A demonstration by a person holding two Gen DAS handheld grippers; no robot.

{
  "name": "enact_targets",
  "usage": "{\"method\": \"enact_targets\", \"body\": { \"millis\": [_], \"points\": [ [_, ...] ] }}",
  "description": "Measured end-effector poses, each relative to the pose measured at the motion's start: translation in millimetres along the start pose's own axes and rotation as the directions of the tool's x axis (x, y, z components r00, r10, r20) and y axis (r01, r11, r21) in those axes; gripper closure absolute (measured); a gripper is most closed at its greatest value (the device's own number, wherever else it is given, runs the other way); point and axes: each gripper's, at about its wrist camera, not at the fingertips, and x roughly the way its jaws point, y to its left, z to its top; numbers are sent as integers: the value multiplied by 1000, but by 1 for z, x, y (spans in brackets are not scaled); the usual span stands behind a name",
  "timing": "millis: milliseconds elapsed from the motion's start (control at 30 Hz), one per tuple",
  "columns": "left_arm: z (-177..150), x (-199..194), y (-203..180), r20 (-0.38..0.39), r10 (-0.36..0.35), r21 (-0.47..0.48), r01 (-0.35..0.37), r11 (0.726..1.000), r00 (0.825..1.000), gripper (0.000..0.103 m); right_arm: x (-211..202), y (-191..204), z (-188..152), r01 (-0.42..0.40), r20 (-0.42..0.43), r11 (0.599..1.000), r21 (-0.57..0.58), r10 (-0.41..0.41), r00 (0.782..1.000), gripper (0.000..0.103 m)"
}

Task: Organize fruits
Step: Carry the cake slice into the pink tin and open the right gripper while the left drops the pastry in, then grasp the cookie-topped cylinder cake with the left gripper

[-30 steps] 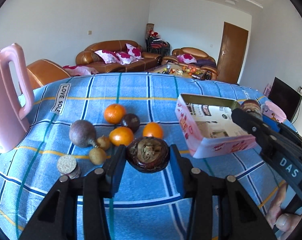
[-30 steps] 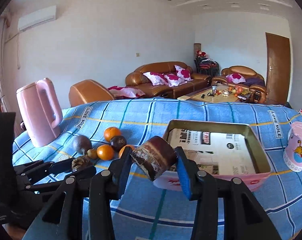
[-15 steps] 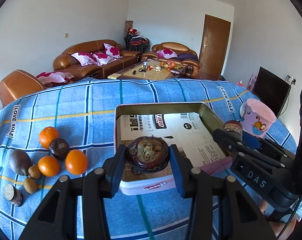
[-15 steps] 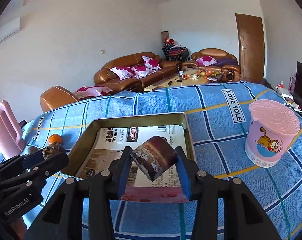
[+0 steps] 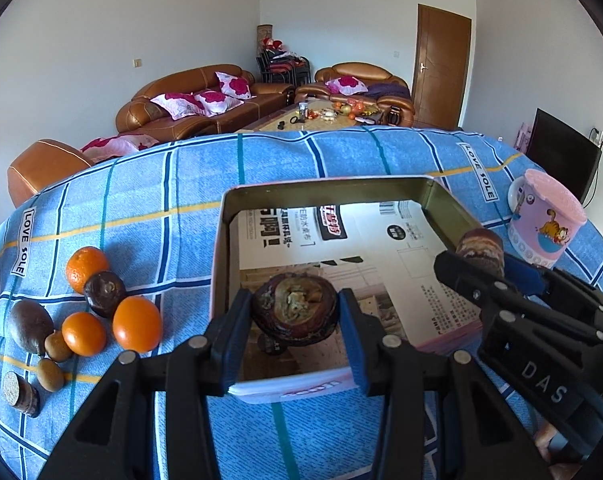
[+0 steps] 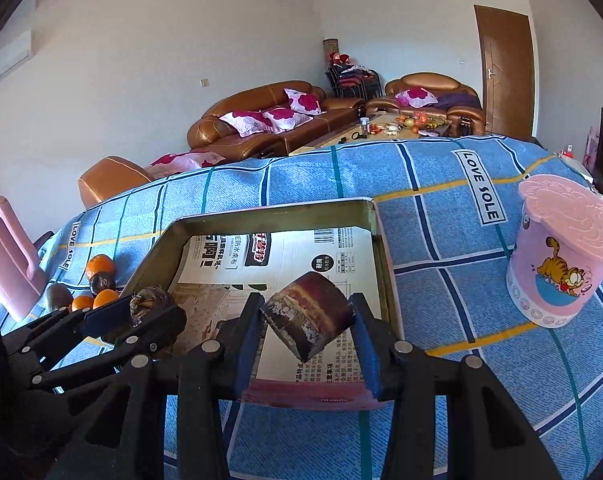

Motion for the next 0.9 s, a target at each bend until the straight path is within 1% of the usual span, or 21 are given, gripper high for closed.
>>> {"method": "enact_targets", "body": {
  "millis": [200, 267, 300, 333, 367, 400, 433, 467, 500, 533, 567, 600, 700, 767, 900],
  "points": [
    [-1, -1, -1, 27, 17, 14, -17, 1000, 1000, 55, 0, 0, 0, -10, 5, 1000, 11, 10, 1000, 57],
    [-1, -4, -1, 38, 12, 10, -12, 1000, 999, 37, -1, -1, 1, -25, 10, 999, 21, 25, 1000, 53],
    [-1, -7, 0, 51, 1, 7, -1, 1000, 999, 35, -2, -1, 1, -30, 14, 999, 26, 30, 999, 51],
    [-2, -10, 0, 64, -3, 7, 3, 1000, 998, 31, -3, -1, 1, -38, 21, 999, 32, 37, 999, 43],
    [-1, -14, -1, 78, 2, 9, -3, 1000, 997, 25, -5, -1, 1, -52, 32, 998, 38, 51, 998, 39],
    [-1, -19, -1, 96, 11, 13, -12, 1000, 995, 21, -8, -2, 1, -62, 50, 997, 43, 60, 997, 38],
    [-1, -23, -1, 114, 19, 15, -21, 1000, 993, 9, -12, -1, 1, -67, 71, 997, 43, 64, 995, 37],
    [-1, -28, 0, 138, 26, 13, -28, 1000, 990, 0, -16, -1, 2, -65, 93, 997, 39, 61, 994, 36],
    [-1, -34, 1, 161, 32, 10, -34, 999, 986, 0, -20, 0, 2, -56, 115, 998, 36, 51, 992, 34],
    [-1, -38, 3, 178, 38, 11, -41, 999, 983, 0, -23, 0, 2, -43, 136, 998, 34, 38, 990, 31],
    [-2, -41, 5, 185, 39, 11, -42, 999, 982, 0, -27, 0, 2, -35, 157, 999, 38, 29, 987, 25],
    [-2, -43, 8, 186, 43, 8, -45, 999, 982, 0, -30, -1, 2, -21, 176, 999, 44, 13, 984, 23],
    [-6, -45, 20, 176, 61, -12, -60, 998, 982, 0, -30, -2, 2, 18, 183, 998, 55, -28, 983, 22],
    [-10, -45, 30, 165, 77, -30, -73, 997, 983, 0, -29, -2, 3, 28, 179, 998, 63, -39, 983, 22],
    [-18, -50, 50, 162, 121, -52, -114, 992, 979, 0, -36, -5, 0, 55, 211, 995, 81, -71, 975, 22]
  ]
}}
